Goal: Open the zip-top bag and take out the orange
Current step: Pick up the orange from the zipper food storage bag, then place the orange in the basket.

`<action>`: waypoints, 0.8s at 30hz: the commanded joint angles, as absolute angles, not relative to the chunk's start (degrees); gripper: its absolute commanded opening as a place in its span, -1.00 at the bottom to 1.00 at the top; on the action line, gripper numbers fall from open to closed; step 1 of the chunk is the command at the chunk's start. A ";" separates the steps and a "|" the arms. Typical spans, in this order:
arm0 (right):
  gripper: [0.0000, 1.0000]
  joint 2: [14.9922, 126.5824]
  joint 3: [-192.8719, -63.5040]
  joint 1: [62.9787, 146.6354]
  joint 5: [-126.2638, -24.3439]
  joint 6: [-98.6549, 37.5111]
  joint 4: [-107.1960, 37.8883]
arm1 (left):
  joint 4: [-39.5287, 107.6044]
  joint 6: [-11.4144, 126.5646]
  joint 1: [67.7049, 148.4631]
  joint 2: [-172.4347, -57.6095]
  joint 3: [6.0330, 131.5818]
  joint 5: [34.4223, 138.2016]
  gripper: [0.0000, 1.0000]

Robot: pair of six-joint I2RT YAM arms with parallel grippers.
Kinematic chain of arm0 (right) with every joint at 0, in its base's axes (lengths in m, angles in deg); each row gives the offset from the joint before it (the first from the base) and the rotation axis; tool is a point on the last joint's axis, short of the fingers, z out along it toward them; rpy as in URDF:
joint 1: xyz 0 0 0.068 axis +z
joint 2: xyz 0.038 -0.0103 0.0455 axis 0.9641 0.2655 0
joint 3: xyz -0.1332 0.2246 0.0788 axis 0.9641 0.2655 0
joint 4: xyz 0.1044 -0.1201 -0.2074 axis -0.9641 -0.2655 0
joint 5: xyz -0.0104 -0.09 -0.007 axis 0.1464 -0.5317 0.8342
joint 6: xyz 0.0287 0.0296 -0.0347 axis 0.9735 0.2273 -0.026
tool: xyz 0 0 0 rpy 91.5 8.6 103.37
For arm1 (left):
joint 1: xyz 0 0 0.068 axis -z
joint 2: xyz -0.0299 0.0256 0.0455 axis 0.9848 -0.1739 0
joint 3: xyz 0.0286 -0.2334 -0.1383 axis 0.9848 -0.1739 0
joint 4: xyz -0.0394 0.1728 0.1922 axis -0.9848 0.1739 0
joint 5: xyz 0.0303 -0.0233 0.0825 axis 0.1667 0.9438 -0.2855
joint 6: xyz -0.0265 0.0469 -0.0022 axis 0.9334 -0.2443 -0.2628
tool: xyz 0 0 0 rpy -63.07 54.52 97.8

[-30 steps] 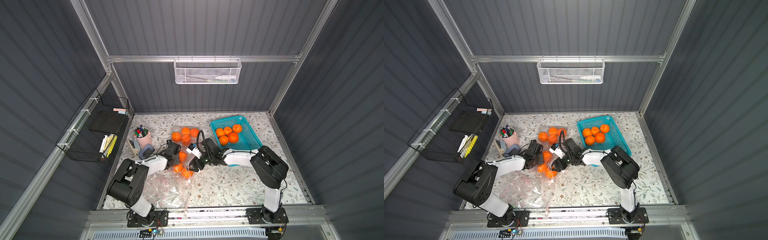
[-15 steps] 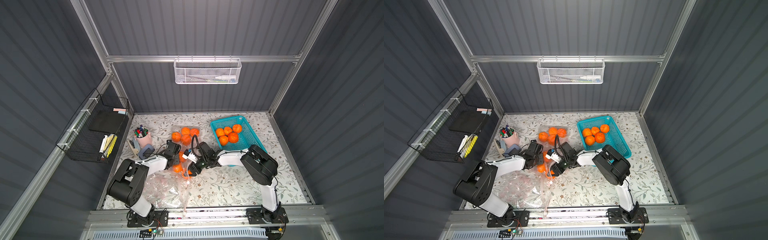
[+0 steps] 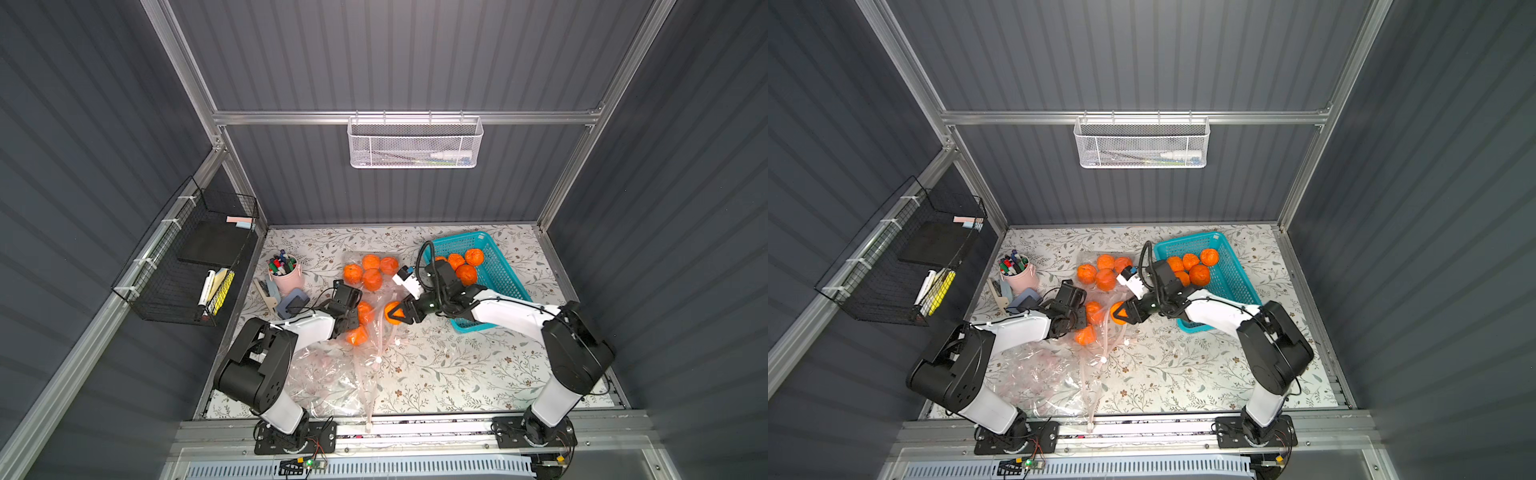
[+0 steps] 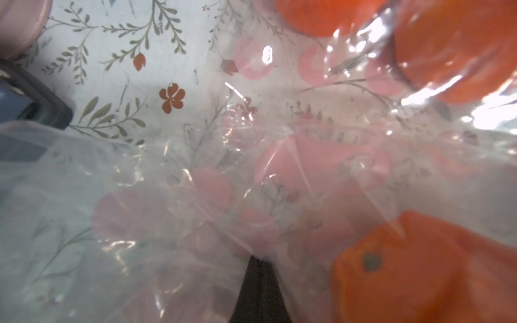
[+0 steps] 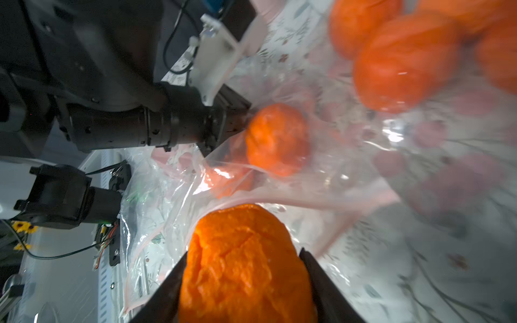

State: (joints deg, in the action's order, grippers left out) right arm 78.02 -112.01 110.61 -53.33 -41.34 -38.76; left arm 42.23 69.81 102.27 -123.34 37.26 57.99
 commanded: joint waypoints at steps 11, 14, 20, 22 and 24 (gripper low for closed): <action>-0.04 65.70 -114.06 89.85 -89.62 -33.92 -51.21 | 48.36 70.09 102.13 -124.05 34.90 60.40 -1.00; 0.01 69.67 -116.62 85.16 -94.47 -31.47 -53.62 | 48.33 70.14 102.13 -123.97 34.90 60.46 -1.00; 0.12 79.60 -121.87 81.72 -93.45 -28.36 -53.51 | 48.31 70.08 102.13 -124.06 34.87 60.49 -1.00; 0.10 84.06 -125.48 81.20 -91.61 -26.78 -55.76 | 48.23 70.03 102.13 -124.05 34.87 60.61 -1.00; 0.11 87.91 -128.34 81.11 -91.20 -26.21 -56.85 | 48.20 69.99 102.14 -123.98 34.90 60.63 -1.00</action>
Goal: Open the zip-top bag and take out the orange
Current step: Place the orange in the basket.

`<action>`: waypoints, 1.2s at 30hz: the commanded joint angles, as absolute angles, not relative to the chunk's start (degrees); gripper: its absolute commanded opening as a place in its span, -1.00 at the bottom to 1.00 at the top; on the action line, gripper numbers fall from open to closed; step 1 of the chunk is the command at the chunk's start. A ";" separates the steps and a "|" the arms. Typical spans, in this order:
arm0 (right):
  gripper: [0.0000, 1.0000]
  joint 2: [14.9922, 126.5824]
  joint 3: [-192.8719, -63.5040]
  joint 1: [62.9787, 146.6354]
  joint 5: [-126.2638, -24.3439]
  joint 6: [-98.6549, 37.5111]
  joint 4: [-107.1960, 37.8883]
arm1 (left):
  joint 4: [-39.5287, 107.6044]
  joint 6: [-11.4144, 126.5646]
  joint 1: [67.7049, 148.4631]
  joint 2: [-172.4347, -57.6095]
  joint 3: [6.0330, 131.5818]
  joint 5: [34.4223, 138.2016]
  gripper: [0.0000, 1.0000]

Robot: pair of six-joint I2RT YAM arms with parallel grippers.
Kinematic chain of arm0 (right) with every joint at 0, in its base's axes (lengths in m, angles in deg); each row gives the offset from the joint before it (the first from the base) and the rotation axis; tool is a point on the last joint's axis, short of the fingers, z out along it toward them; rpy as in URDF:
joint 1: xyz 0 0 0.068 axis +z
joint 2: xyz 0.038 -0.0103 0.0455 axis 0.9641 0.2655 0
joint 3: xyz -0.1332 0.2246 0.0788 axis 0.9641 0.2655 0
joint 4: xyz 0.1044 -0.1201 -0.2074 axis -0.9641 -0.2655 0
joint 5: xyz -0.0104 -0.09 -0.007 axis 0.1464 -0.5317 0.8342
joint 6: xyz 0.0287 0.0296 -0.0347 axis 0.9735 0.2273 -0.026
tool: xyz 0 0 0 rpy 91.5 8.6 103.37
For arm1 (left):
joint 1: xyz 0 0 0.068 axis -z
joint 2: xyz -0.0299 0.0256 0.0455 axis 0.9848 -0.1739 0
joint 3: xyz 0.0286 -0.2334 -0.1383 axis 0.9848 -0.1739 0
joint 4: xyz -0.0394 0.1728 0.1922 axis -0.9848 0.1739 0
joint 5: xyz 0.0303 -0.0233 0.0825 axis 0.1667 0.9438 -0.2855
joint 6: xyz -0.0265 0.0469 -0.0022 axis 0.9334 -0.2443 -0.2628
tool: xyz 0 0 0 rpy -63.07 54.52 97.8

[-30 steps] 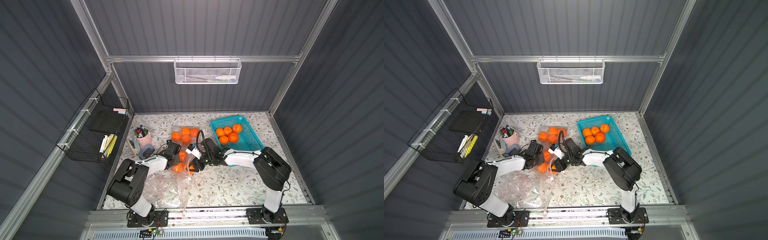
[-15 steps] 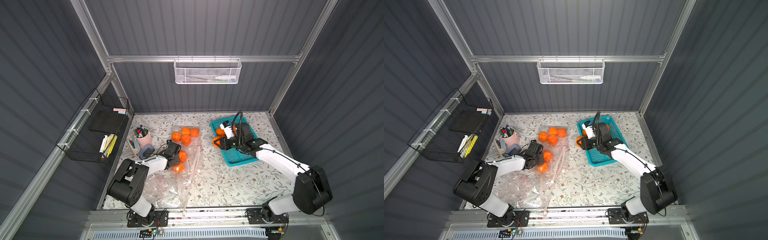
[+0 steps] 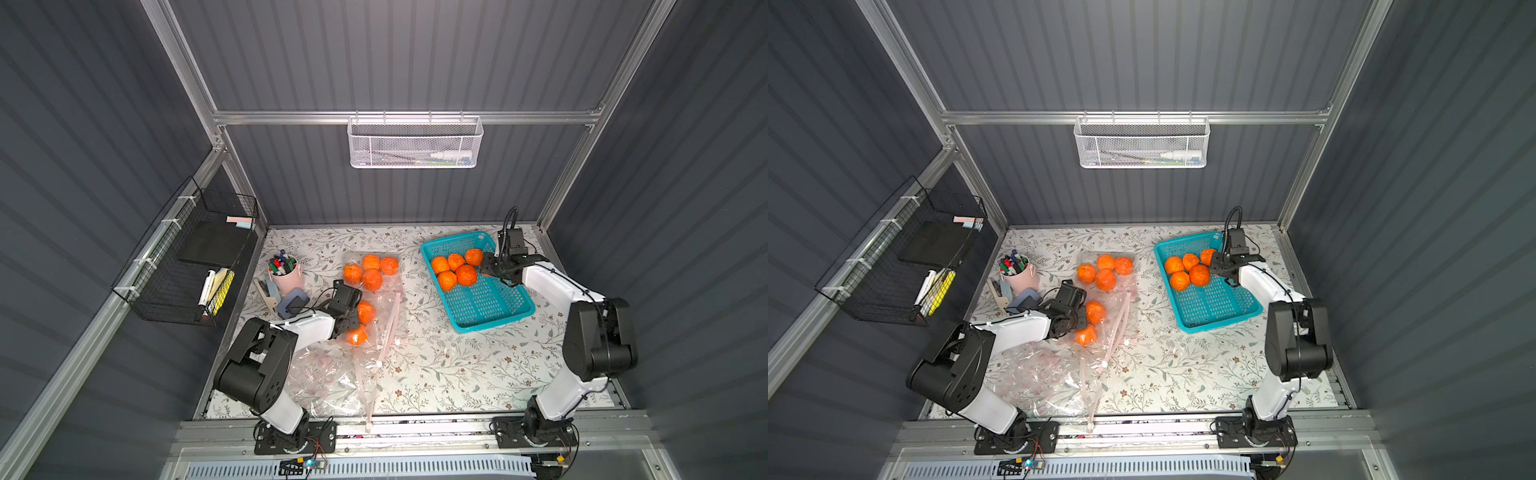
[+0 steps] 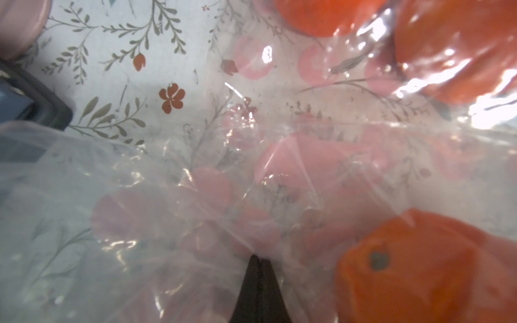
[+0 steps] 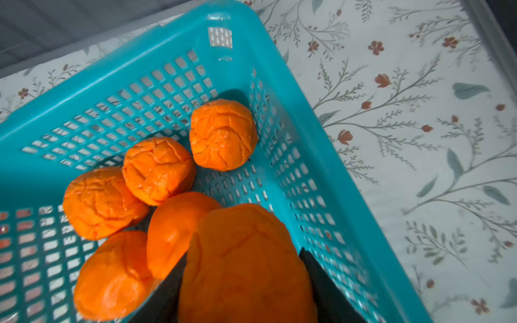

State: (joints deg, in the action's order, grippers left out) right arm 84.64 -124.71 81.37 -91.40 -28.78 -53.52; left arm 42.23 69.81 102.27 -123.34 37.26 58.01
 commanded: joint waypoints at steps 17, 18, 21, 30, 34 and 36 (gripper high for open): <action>0.45 96.79 -133.38 78.82 -89.86 -24.58 -57.44 | 48.24 70.14 102.13 -124.06 34.90 60.41 -1.00; 0.47 96.67 -133.68 78.75 -89.61 -24.33 -57.81 | 48.33 70.11 102.13 -124.15 34.91 60.45 -1.00; 0.49 96.07 -134.23 78.56 -89.01 -23.88 -58.57 | 48.33 70.02 102.13 -124.14 34.95 60.52 -1.00; 0.40 85.18 -130.27 78.48 -84.83 -25.50 -60.87 | 48.29 69.97 102.13 -124.36 35.14 60.52 -1.00; 0.19 78.58 -123.50 78.56 -81.38 -26.41 -61.17 | 48.33 69.99 102.13 -124.33 35.15 60.53 -1.00; -0.12 76.37 -120.19 78.54 -80.15 -27.12 -61.27 | 48.33 69.96 102.13 -124.41 35.11 60.49 -1.00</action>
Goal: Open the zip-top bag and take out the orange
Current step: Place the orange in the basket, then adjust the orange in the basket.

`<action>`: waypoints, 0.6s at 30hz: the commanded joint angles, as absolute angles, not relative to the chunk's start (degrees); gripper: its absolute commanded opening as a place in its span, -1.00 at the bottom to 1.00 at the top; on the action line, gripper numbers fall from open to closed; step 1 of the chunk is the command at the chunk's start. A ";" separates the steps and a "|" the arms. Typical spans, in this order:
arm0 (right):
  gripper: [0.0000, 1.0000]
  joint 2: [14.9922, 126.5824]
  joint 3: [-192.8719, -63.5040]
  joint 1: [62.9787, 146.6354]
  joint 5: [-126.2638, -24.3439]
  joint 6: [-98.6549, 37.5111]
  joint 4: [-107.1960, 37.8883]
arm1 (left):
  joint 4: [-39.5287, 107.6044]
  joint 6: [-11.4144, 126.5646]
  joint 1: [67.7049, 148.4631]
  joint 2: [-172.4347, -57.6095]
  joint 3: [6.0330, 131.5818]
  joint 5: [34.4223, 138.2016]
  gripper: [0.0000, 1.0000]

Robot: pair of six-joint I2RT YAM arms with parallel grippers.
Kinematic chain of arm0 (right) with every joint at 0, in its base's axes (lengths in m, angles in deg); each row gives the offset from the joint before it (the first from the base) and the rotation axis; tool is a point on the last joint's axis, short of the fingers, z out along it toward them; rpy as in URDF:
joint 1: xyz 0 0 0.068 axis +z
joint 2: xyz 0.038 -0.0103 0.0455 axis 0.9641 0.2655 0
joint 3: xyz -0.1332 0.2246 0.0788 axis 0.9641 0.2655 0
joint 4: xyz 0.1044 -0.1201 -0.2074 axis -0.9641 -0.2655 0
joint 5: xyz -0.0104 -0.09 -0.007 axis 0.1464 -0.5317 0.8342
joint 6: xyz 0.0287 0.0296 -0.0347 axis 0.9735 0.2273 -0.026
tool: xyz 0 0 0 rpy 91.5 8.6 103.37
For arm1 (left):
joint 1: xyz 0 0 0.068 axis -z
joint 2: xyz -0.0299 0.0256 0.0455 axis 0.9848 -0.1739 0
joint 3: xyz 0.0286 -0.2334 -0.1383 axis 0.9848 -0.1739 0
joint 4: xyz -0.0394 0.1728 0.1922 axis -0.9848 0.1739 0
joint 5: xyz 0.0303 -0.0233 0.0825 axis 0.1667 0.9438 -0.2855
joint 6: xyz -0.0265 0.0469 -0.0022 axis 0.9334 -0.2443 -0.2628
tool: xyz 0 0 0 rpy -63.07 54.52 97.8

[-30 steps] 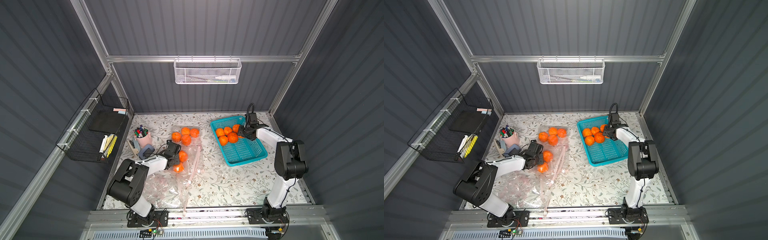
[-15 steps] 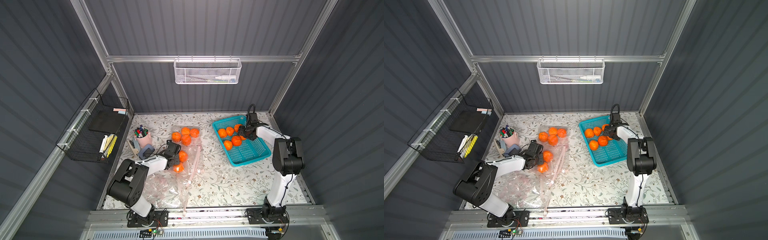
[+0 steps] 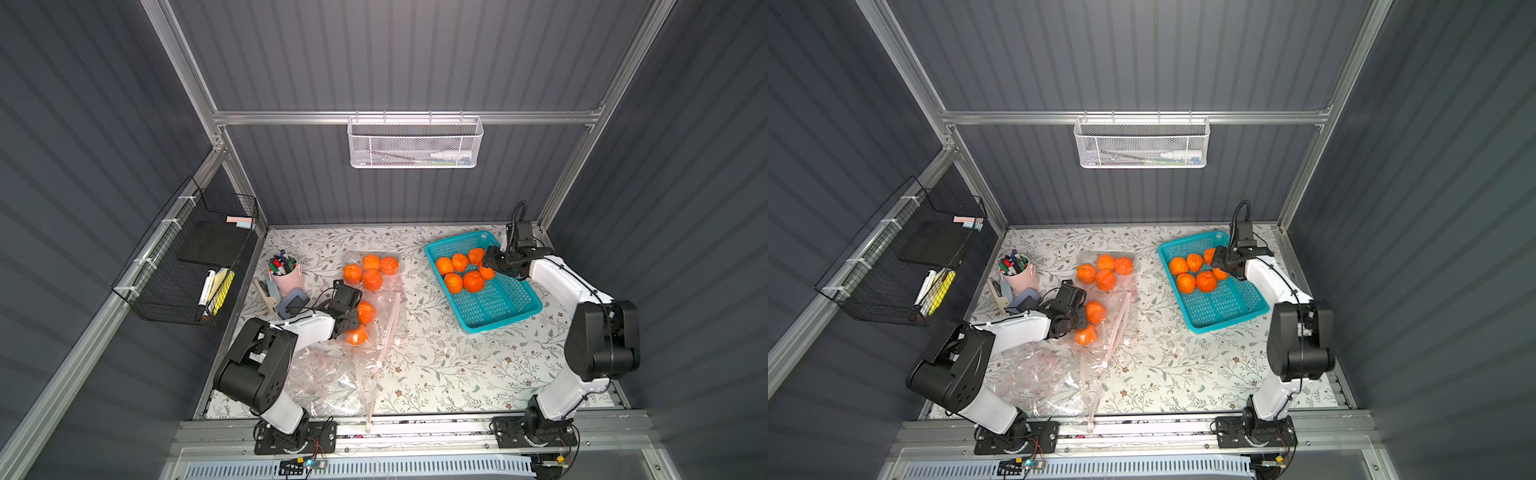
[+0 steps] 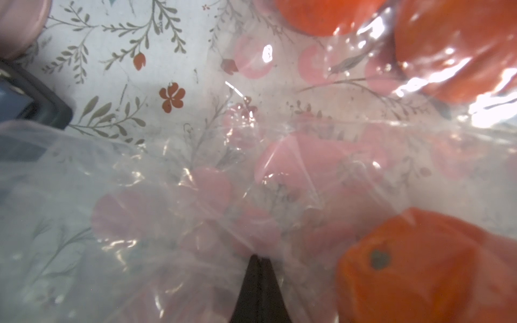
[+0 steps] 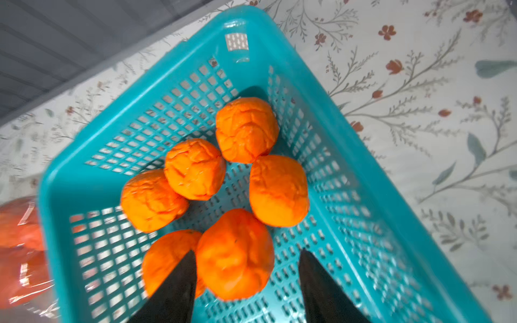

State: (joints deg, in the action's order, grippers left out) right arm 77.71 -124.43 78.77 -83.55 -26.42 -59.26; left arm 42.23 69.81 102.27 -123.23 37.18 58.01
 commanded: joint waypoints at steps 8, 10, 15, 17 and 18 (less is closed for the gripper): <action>-0.67 78.65 -115.56 78.65 -75.35 -27.50 -61.06 | 48.26 69.86 102.13 -124.23 34.99 60.50 -1.00; -0.68 80.90 -116.36 78.65 -74.72 -27.26 -60.24 | 48.24 69.97 102.11 -124.06 34.93 60.51 -1.00; -0.70 86.43 -120.27 78.65 -74.34 -26.55 -58.73 | 48.25 69.97 102.13 -124.21 34.91 60.49 -1.00; -0.70 88.77 -121.59 78.67 -73.47 -25.80 -57.81 | 48.33 70.00 102.13 -124.23 34.91 60.49 -1.00; -0.70 89.62 -122.20 78.74 -72.35 -25.42 -57.34 | 48.30 70.02 102.13 -124.23 34.91 60.47 -1.00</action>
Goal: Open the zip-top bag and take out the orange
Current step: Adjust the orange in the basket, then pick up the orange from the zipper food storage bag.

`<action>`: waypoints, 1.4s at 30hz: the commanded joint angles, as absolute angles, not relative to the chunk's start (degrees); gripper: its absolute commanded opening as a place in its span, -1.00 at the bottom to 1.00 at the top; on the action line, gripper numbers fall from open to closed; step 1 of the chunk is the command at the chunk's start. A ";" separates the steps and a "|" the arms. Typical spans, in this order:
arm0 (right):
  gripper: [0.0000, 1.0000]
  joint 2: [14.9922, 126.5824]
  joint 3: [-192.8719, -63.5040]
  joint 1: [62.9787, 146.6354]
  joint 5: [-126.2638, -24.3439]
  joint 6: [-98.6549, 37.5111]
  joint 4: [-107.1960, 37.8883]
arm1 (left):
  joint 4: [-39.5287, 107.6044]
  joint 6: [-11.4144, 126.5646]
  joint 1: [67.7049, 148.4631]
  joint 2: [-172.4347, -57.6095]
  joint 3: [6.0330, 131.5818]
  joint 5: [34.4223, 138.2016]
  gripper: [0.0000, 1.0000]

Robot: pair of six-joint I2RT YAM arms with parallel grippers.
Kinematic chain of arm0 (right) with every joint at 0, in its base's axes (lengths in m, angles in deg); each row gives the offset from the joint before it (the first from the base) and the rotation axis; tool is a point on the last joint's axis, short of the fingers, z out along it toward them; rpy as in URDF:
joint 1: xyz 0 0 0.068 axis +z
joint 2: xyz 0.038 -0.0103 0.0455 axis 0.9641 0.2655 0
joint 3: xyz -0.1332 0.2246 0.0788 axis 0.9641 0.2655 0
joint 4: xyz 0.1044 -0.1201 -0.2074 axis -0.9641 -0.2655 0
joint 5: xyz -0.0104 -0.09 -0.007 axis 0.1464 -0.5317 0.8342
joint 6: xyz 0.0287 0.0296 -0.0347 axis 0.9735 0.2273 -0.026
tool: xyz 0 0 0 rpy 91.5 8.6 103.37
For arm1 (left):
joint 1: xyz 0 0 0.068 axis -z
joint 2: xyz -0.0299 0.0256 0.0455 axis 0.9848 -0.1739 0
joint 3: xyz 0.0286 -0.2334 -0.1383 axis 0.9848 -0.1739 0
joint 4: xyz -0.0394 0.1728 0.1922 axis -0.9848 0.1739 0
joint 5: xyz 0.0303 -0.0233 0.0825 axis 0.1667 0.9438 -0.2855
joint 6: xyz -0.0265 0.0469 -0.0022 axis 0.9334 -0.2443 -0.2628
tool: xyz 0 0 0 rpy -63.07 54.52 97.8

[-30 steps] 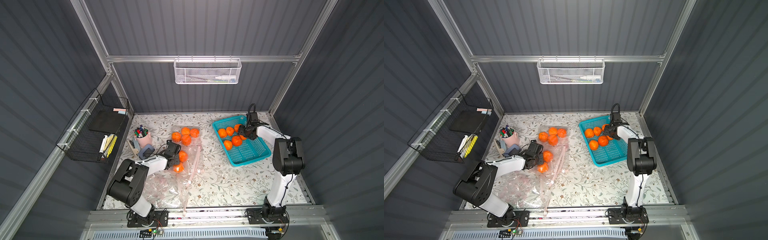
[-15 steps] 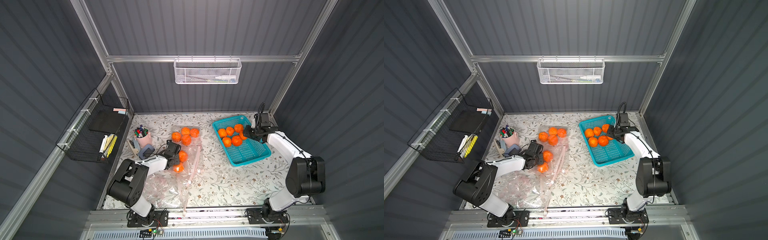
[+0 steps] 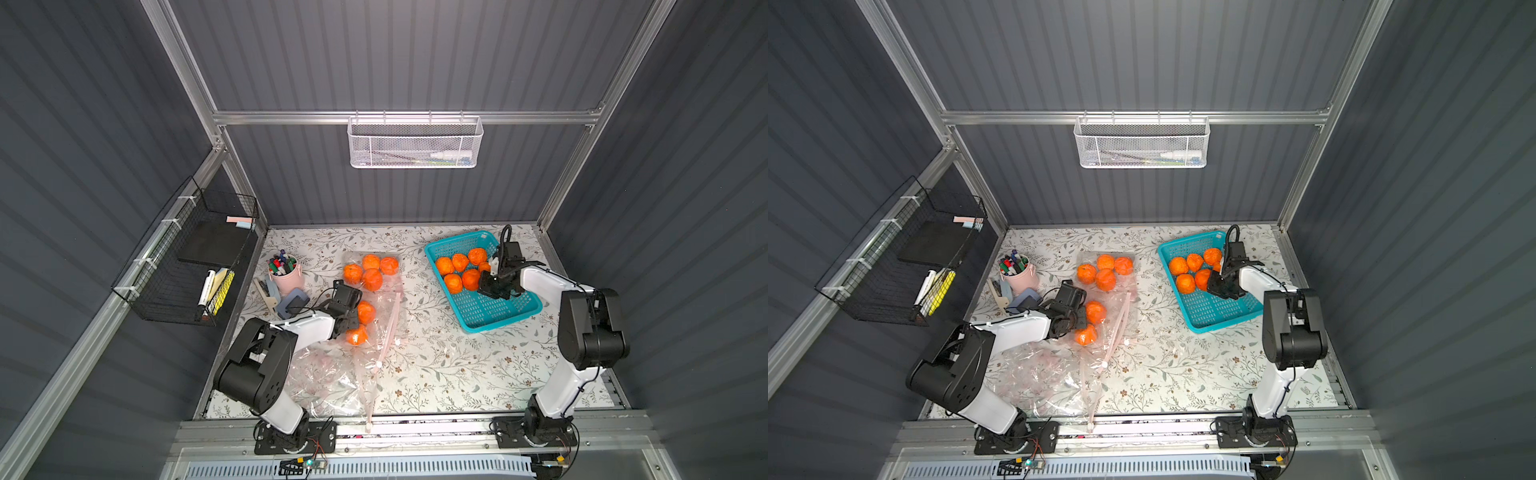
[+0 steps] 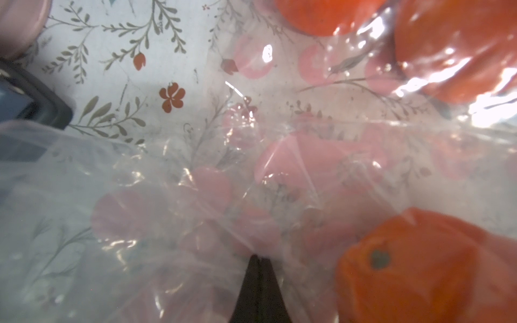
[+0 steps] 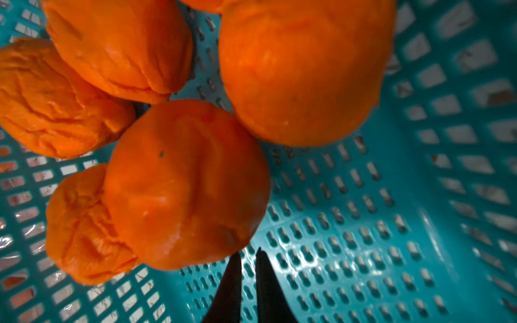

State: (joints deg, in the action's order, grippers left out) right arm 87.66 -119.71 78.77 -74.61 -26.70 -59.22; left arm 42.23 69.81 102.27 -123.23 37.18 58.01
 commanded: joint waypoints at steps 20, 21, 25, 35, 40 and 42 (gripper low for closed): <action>-0.54 54.99 -95.92 104.08 -55.19 -37.83 -36.11 | 48.24 70.04 102.09 -124.22 34.99 60.54 -1.00; -0.56 56.43 -95.89 105.88 -55.55 -38.18 -35.86 | 48.22 70.01 102.13 -124.14 34.95 60.54 -1.00; -0.64 65.11 -98.06 112.75 -55.91 -38.76 -35.78 | 48.21 69.96 102.13 -124.22 34.99 60.46 -1.00; -0.69 81.10 -104.79 117.68 -58.96 -37.26 -30.28 | 48.15 70.08 102.12 -123.93 34.79 60.52 -1.00; -0.64 87.24 -108.65 117.69 -56.84 -37.24 -27.07 | 48.15 70.15 102.13 -123.97 34.82 60.54 -1.00; -0.63 89.83 -110.21 117.81 -55.49 -37.15 -25.47 | 48.15 70.11 102.13 -123.85 34.79 60.50 -1.00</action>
State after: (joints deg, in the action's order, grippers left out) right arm 87.20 -108.21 117.63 -57.68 -36.80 -29.10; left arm 42.23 69.81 102.27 -123.23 37.15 58.01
